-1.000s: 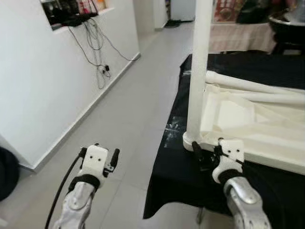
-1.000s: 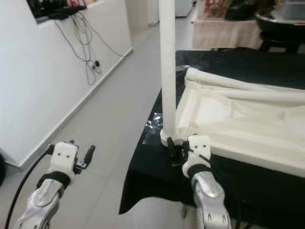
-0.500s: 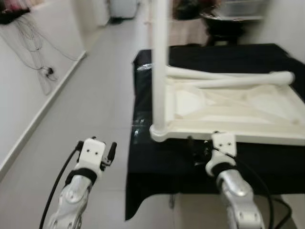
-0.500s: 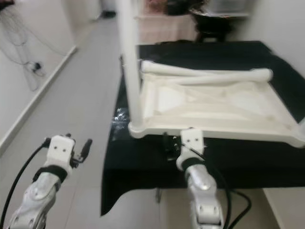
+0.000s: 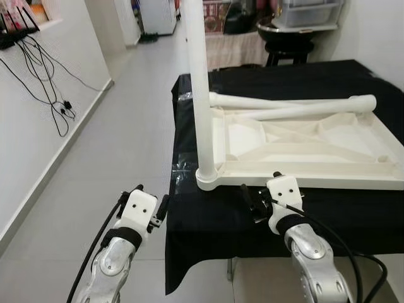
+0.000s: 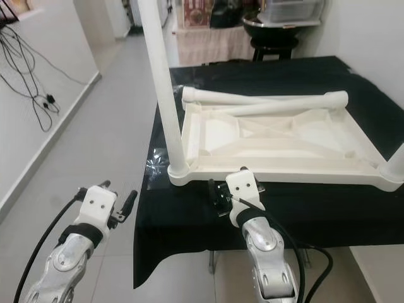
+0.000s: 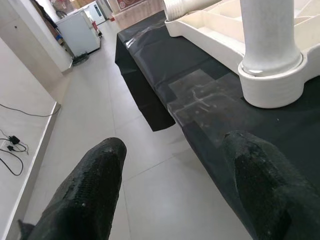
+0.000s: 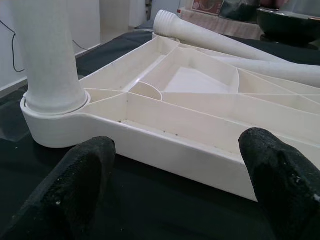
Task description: Building children table
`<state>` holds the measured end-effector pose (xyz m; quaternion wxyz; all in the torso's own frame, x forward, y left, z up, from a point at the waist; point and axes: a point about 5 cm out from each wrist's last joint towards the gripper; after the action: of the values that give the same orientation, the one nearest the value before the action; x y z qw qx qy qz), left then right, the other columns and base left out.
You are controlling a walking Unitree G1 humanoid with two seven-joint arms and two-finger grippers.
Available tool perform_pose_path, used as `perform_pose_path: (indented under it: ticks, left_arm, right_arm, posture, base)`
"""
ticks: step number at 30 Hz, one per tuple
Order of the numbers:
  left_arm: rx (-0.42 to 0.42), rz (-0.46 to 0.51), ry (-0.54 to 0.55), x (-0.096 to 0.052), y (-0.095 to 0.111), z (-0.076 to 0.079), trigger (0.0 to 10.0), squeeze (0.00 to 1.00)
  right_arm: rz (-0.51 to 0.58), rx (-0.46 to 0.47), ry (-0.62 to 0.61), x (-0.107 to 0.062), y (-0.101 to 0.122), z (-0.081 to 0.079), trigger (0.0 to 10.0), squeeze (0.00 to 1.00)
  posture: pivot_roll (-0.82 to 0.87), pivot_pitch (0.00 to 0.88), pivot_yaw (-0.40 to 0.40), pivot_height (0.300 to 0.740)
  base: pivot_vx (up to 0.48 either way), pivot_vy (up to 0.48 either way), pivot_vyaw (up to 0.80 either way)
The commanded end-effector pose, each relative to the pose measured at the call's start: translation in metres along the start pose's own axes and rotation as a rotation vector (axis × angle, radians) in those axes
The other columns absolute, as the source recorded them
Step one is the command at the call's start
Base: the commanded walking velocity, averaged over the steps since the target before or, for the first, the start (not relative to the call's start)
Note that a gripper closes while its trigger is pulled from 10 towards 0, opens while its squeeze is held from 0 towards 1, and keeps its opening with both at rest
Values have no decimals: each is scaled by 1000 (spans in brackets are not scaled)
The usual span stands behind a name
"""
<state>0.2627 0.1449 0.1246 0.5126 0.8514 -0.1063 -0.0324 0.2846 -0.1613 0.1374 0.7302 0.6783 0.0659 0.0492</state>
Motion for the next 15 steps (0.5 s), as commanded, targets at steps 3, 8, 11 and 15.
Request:
perform_pose_path:
  ticks: [3,8,11,15]
  left_arm:
    - [26,-12,-13,-3,-2,0,10000,0]
    - [43,-8,-20,-3,-2,0,10000,0]
    - [85,-1,-16,-2,1,0,10000,0]
    - [173,8,-23,1,5,2,10000,0]
  right_arm:
    - [-14,0,13,-1,-5,-2,10000,0]
    - [-11,-21,46,0,-3,-5,10000,0]
    - [-6,-81,68,2,-2,-9,10000,0]
    - [4,-242,171,4,2,-23,10000,0]
  posture:
    - [-88,93,48,740]
    - [-87,91,47,740]
    - [-84,91,46,740]
    - [-83,91,46,740]
  base:
    - [0,0,0]
    - [0,0,0]
    - [0,0,0]
    - [0,0,0]
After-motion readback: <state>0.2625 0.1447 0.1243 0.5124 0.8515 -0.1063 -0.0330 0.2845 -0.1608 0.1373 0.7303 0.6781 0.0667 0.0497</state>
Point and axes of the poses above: a point about 5 cm out from each wrist's last joint towards the gripper, its own x axis pointing out of the wrist towards the gripper, its own y axis along the axis of the wrist's last joint, z = x × y, and after that the axes turned 11 degrees about x, right-handed
